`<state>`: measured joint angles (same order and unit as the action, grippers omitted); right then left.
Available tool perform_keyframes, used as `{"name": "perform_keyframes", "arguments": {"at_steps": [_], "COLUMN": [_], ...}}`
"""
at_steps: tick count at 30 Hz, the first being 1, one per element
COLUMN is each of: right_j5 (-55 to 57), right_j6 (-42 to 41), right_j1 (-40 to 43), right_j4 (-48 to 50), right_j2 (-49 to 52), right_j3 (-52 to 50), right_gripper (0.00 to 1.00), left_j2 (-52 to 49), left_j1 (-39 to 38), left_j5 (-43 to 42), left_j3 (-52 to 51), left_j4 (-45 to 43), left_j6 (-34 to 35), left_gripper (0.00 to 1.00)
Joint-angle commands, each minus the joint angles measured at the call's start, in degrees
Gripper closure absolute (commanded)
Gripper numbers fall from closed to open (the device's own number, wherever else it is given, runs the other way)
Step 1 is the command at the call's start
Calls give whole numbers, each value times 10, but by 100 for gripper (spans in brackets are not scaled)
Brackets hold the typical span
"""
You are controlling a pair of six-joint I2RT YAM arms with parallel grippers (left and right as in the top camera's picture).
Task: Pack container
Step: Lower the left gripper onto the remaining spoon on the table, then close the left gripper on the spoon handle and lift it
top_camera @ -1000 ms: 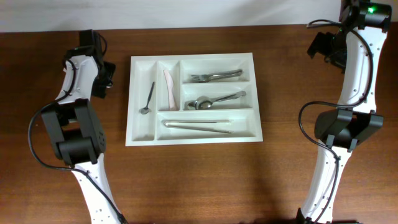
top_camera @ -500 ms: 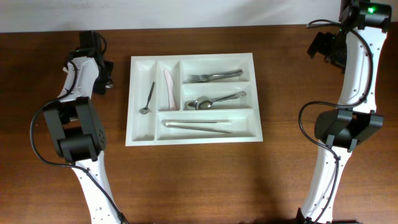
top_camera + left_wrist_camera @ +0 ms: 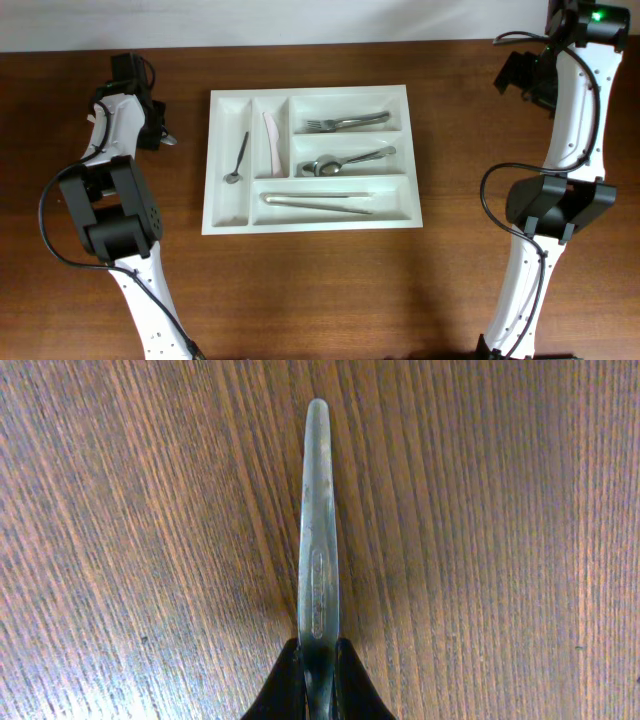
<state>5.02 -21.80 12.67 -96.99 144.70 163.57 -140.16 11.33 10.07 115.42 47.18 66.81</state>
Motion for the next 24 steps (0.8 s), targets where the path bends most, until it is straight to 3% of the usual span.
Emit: {"name": "perform_keyframes", "arguments": {"at_steps": [1, 12, 24], "right_j5": [1, 1, 1], "right_j6": [4, 4, 4], "right_j1": [3, 3, 3], "right_j4": [-3, -3, -3], "right_j2": [-18, -18, -18], "right_j3": [9, 9, 9], "right_gripper": [1, 1, 1], "left_j2": [-35, -35, -24], "left_j1": [6, 6, 6], "left_j5": [-13, -68, -88], "left_j3": [-9, -1, 109], "left_j4": [26, 82, 106], "left_j6": [-3, -29, -134], "left_gripper": [98, 98, 98]}}
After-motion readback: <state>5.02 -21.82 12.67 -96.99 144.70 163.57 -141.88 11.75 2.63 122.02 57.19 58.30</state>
